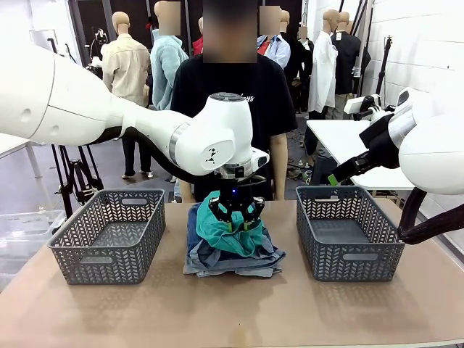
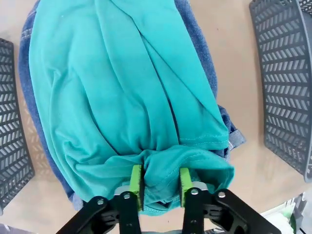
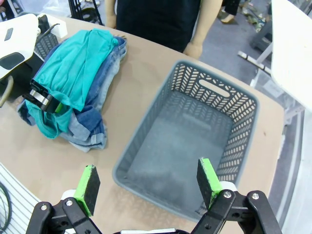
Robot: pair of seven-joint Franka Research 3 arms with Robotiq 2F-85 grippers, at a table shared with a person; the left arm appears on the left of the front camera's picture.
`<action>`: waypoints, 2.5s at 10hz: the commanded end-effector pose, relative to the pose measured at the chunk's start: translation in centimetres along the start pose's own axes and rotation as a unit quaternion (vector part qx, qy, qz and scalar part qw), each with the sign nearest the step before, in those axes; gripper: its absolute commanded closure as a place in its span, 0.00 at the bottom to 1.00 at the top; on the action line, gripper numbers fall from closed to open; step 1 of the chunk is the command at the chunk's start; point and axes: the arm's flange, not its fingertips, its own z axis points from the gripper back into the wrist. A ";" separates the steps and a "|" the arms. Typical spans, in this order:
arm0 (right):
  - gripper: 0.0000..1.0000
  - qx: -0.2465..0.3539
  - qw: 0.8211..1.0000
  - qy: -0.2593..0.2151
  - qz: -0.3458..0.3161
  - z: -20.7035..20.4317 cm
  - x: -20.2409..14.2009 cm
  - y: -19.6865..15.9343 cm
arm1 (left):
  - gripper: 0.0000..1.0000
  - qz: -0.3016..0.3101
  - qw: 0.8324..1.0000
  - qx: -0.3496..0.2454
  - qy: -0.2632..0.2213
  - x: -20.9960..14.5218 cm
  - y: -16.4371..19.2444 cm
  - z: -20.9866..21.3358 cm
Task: Sort the tops and bottoms.
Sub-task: Lift clothes from the center of the table with your left hand, then sort the clothes according to human instructions.
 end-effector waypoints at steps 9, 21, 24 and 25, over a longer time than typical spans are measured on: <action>0.00 0.004 1.000 -0.002 0.000 -0.1 0.0 -0.1 | 1.00 0.065 0.990 0.056 -0.111 7.3 3.4 9.8; 0.00 0.004 1.000 -0.002 0.000 -0.1 0.0 -0.1 | 1.00 0.063 0.961 0.032 -0.266 11.2 4.6 29.9; 0.00 0.004 1.000 -0.002 0.000 -0.1 0.0 -0.1 | 1.00 0.063 0.961 0.032 -0.266 11.2 4.6 29.9; 0.00 0.004 1.000 -0.002 0.000 -0.1 0.0 -0.1 | 1.00 0.063 0.961 0.032 -0.266 11.2 4.6 29.9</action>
